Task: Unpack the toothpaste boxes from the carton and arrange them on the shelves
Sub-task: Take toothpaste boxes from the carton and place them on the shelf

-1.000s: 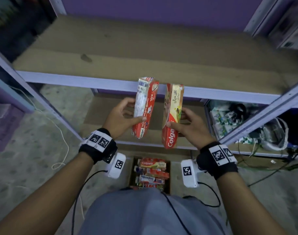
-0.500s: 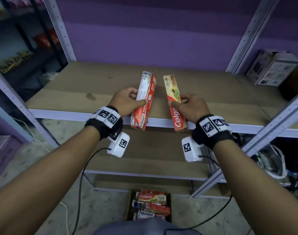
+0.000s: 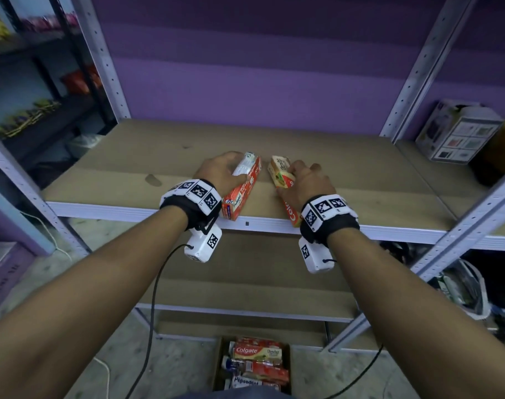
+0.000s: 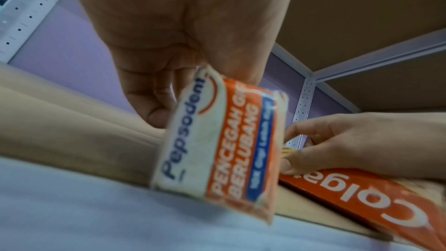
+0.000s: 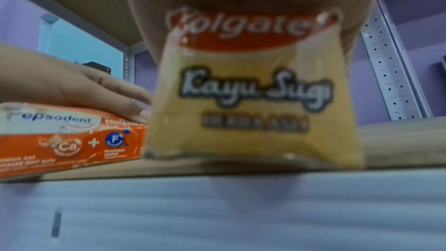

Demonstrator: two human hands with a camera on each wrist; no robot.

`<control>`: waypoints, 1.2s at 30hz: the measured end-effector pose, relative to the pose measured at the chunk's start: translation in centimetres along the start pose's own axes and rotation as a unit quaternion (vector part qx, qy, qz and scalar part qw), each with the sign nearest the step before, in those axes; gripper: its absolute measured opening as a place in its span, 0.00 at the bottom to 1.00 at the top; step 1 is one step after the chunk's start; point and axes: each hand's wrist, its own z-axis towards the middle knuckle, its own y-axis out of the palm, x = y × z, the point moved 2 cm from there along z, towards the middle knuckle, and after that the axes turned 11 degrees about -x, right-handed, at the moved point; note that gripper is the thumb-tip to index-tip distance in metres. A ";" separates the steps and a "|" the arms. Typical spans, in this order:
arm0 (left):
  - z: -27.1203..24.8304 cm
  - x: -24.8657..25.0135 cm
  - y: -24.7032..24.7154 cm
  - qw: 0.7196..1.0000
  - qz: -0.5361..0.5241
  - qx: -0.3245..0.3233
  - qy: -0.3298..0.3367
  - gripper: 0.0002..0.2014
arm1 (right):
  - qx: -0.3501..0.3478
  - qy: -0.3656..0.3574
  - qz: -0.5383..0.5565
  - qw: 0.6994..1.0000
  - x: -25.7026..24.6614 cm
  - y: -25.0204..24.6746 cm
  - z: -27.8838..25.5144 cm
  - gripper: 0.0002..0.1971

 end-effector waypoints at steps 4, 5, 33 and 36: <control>0.0 0.2 0.0 0.999 0.032 -0.007 0.005 0.23 | -0.002 -0.001 -0.031 1.000 -0.8 0.3 -0.3 0.33; -0.1 0.2 0.0 0.999 0.038 -0.013 0.005 0.23 | -0.010 0.000 -0.032 0.999 -0.9 0.2 -0.4 0.34; -3.1 2.2 -1.9 0.980 0.151 -0.132 0.009 0.38 | -0.114 -0.071 -0.042 0.990 0.2 -2.5 -2.6 0.37; -3.0 2.2 -1.7 0.977 0.172 -0.124 0.012 0.37 | -0.107 -0.066 -0.040 0.991 0.1 -2.3 -2.5 0.36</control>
